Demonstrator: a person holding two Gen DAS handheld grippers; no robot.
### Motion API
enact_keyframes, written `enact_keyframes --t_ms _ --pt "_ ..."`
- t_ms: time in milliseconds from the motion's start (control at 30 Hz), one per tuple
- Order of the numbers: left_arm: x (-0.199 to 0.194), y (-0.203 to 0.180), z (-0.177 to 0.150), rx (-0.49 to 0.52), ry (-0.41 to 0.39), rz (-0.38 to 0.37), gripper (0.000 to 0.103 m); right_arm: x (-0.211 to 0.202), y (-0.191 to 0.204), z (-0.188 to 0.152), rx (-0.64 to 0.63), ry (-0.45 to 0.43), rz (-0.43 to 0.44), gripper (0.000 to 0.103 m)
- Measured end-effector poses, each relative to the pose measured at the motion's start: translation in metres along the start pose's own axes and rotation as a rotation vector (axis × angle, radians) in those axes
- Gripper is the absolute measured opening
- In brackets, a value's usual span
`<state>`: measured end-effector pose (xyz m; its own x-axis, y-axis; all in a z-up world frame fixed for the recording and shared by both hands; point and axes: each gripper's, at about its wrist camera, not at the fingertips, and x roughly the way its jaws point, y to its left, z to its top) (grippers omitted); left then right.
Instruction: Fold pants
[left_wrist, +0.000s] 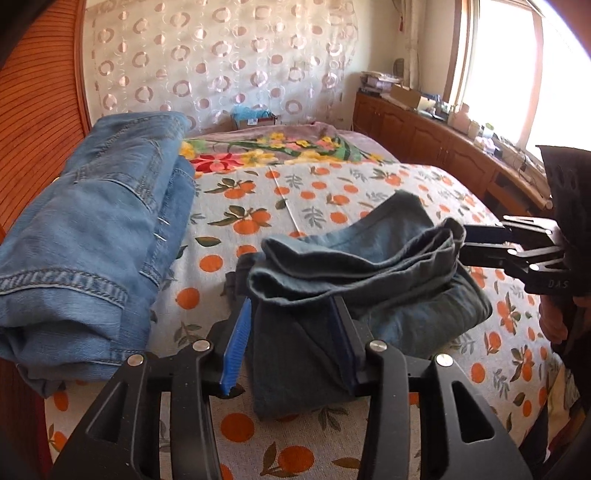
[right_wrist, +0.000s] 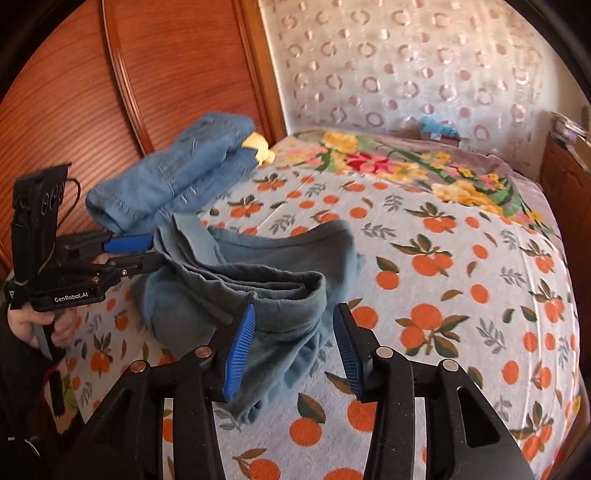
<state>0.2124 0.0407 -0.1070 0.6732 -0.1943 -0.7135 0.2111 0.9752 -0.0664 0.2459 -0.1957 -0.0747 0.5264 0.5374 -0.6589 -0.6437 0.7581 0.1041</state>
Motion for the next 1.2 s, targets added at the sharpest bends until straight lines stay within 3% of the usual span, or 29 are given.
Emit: enact_keyframes --t_ms 233,267,333,433,800,933,1200 --pt "0.011 0.003 0.008 -0.004 0.015 0.014 0.044 0.011 -0.003 0.017 -0.038 0.019 -0.002 0.044" --pt "0.013 0.003 0.009 -0.004 0.015 0.014 0.044 0.013 -0.005 0.02 -0.033 0.021 0.008 0.03" --pt "0.014 0.002 0.012 -0.004 0.011 0.017 0.044 0.016 -0.006 0.024 -0.034 0.024 0.02 0.012" --pt "0.014 0.002 0.014 -0.008 0.003 0.019 0.044 0.017 -0.009 0.034 -0.043 0.002 0.018 0.009" --pt "0.003 0.007 -0.001 -0.033 0.0 0.027 0.044 0.05 -0.016 0.055 0.035 -0.019 -0.09 0.009" --pt "-0.002 0.008 -0.012 -0.051 0.006 0.024 0.044 0.044 -0.016 0.05 0.084 -0.021 -0.099 0.024" --pt "-0.017 0.001 -0.037 -0.052 0.004 0.022 0.044 -0.001 0.007 0.013 0.069 -0.039 -0.105 0.034"
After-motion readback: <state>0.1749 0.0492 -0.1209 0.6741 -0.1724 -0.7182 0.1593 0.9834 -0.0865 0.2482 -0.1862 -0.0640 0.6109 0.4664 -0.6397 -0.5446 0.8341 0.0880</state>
